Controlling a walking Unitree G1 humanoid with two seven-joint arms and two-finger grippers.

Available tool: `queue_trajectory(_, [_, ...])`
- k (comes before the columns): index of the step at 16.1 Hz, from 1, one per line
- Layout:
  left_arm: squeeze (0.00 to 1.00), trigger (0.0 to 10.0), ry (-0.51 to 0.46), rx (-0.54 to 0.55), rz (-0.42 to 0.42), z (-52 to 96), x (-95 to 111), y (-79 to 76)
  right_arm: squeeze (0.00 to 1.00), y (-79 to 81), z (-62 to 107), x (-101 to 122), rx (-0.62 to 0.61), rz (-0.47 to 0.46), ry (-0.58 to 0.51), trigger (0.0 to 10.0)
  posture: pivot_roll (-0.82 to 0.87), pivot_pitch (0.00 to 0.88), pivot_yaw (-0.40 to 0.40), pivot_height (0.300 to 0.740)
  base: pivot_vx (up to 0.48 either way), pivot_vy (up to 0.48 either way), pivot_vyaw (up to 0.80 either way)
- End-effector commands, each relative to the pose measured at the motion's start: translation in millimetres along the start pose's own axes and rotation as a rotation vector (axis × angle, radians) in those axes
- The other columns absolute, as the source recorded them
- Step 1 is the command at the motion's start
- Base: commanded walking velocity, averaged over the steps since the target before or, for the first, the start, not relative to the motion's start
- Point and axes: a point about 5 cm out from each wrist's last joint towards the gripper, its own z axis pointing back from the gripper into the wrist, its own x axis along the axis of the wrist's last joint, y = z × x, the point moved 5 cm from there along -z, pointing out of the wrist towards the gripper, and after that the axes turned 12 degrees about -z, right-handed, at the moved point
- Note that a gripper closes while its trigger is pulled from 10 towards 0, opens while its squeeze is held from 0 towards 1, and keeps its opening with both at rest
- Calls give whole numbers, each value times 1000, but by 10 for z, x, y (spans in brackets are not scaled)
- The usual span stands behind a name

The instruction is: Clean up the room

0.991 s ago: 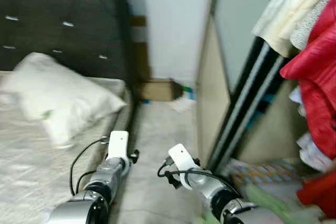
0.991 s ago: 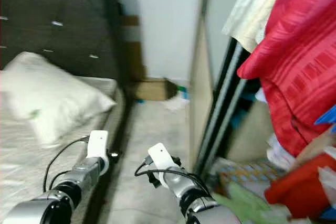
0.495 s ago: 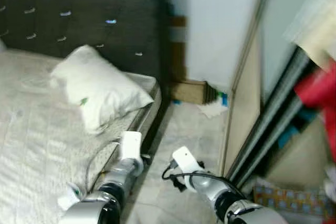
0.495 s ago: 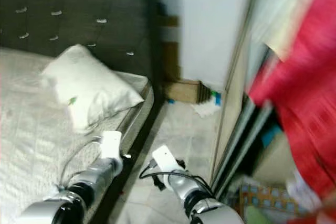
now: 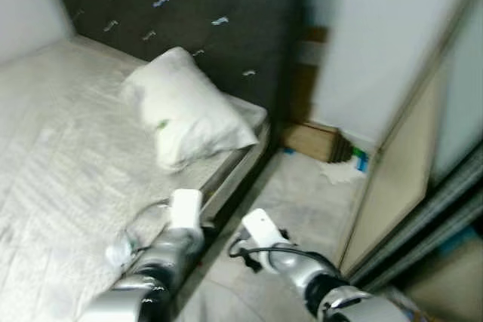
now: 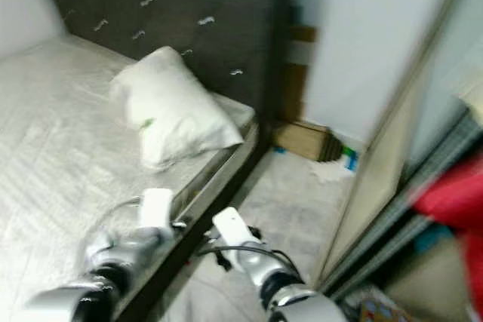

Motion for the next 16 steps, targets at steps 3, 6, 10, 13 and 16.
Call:
queue_trajectory(3, [0, 10000, -26, 7, 4, -7, 83, -27, 0, 20, -2, 0, 4, 6, 5, 10000, -80, 0, -21, 740, 0, 0, 800])
queue_trajectory(6, [0, 10000, -44, -29, 42, -8, 115, -60, 0, 26, -3, 12, 7, -9, -2, 10000, -80, 0, -24, 740, 0, 0, 533])
queue_trajectory(10, [0, 10000, -52, -44, 65, -8, 129, -78, 0, 42, -3, 22, 17, -10, -6, 10000, -83, 0, -25, 740, 0, 0, 0])
queue_trajectory(13, [0, 10000, -52, -49, 69, -7, 131, -82, 0, 73, -4, 41, 35, 30, -16, 10000, -84, 0, -27, 740, 0, 0, 731])
queue_trajectory(16, [0, 10000, -54, -52, 74, -8, 138, -86, 0, 54, -4, 35, 24, 8, -11, 10000, -83, 0, -29, 740, 0, 0, 800])
